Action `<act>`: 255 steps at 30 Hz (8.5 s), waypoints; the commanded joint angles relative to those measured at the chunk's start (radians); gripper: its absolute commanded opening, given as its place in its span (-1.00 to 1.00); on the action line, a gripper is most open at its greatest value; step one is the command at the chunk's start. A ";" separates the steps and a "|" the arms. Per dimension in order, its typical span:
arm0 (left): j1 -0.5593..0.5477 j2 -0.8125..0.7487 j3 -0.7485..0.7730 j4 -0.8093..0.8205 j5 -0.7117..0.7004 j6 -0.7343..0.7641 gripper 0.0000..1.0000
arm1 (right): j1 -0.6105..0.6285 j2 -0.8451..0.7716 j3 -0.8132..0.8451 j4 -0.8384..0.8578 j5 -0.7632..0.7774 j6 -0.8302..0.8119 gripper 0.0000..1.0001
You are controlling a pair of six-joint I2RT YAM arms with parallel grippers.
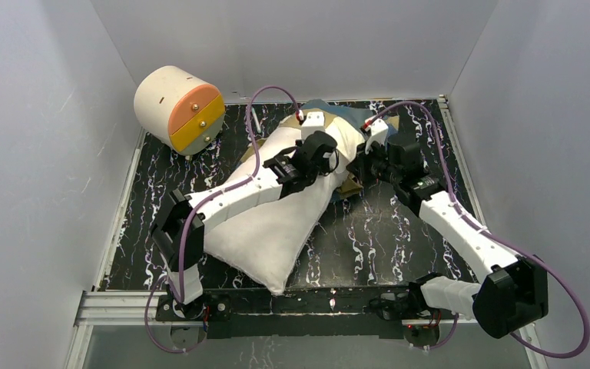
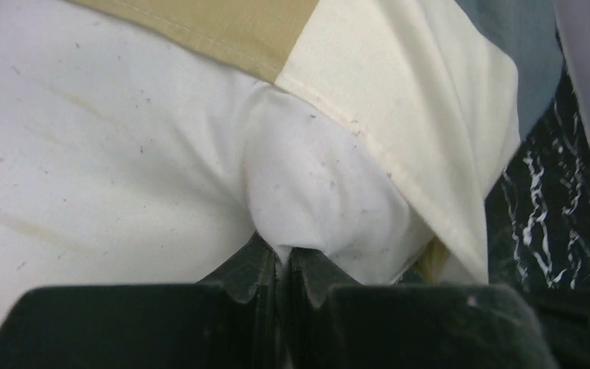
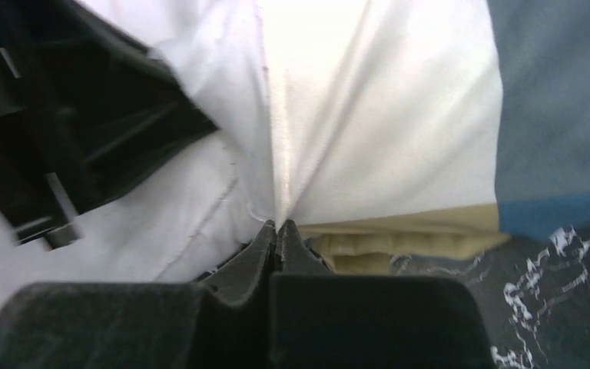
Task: Put the pillow into the pillowcase
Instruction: Stuff the pillow into the pillowcase.
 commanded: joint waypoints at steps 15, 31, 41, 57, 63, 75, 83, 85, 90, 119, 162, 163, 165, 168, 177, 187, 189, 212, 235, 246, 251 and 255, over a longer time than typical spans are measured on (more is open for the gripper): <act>0.057 0.003 0.201 0.016 -0.044 -0.300 -1.00 | 0.131 -0.046 0.225 -0.140 -0.280 0.129 -0.97; 0.047 -0.385 0.007 0.076 0.305 -0.690 -1.00 | 0.130 -0.111 0.596 -0.288 -0.146 0.596 -0.97; 0.142 -0.187 0.157 -0.020 0.495 -0.427 -0.04 | 0.118 0.042 0.472 -0.233 0.046 0.563 -0.97; 0.197 -0.225 0.400 -0.696 0.372 0.501 0.77 | -0.027 0.449 0.639 -0.198 0.010 0.385 -0.97; 0.197 -0.266 0.290 -0.611 0.791 0.440 0.73 | -0.027 0.449 0.656 -0.188 0.013 0.394 -0.97; 0.179 -0.277 -0.110 -0.278 0.793 0.296 0.80 | -0.029 0.429 0.640 -0.173 0.012 0.394 -0.97; 0.120 -0.338 -0.420 0.205 0.750 -0.004 0.81 | -0.029 0.425 0.648 -0.176 0.009 0.390 -0.97; 0.091 -0.339 -0.446 0.264 0.720 -0.040 0.82 | -0.028 0.419 0.649 -0.175 0.014 0.386 -0.97; 0.001 -0.356 -0.532 0.403 0.596 -0.111 0.79 | -0.030 0.415 0.659 -0.182 0.021 0.375 -0.97; 0.063 -0.492 -0.182 -0.067 -0.179 0.586 -1.00 | -0.031 0.345 0.605 -0.187 0.132 0.291 -0.97; 0.673 -0.073 0.194 -0.379 0.481 0.343 0.70 | 0.107 0.153 0.471 -0.360 0.085 0.569 0.28; 0.673 -0.056 0.195 -0.370 0.493 0.346 0.70 | 0.117 0.156 0.470 -0.352 0.082 0.568 0.29; 0.674 -0.029 0.190 -0.341 0.507 0.355 0.72 | 0.134 0.160 0.470 -0.354 0.095 0.559 0.30; 0.672 0.010 0.183 -0.307 0.504 0.368 0.74 | 0.141 0.155 0.467 -0.371 0.120 0.544 0.31; 0.673 0.063 0.146 -0.184 0.481 0.380 0.45 | 0.142 0.144 0.443 -0.357 0.152 0.507 0.36; 0.641 -0.243 -0.125 -0.023 0.615 0.186 -1.00 | 0.149 0.183 0.473 -0.373 0.182 0.478 0.36; 0.615 -0.294 -0.161 -0.024 0.602 0.167 -1.00 | 0.150 0.184 0.478 -0.371 0.182 0.469 0.36; 0.598 0.154 0.202 -0.272 0.328 0.413 0.43 | 0.166 0.109 0.439 -0.395 0.292 0.405 0.38; 0.378 -0.338 -0.162 -0.217 0.344 0.052 -1.00 | 0.226 0.257 0.407 -0.387 0.374 0.390 0.17; 0.373 -0.405 -0.219 -0.148 0.400 0.008 -1.00 | 0.261 0.383 0.533 -0.435 0.474 0.358 -0.95; 0.368 -0.428 -0.241 -0.133 0.410 -0.014 -1.00 | 0.309 0.401 0.620 -0.445 0.390 0.353 -0.97; 0.362 -0.442 -0.260 -0.128 0.388 -0.014 -1.00 | 0.360 0.406 0.676 -0.485 0.450 0.378 -0.97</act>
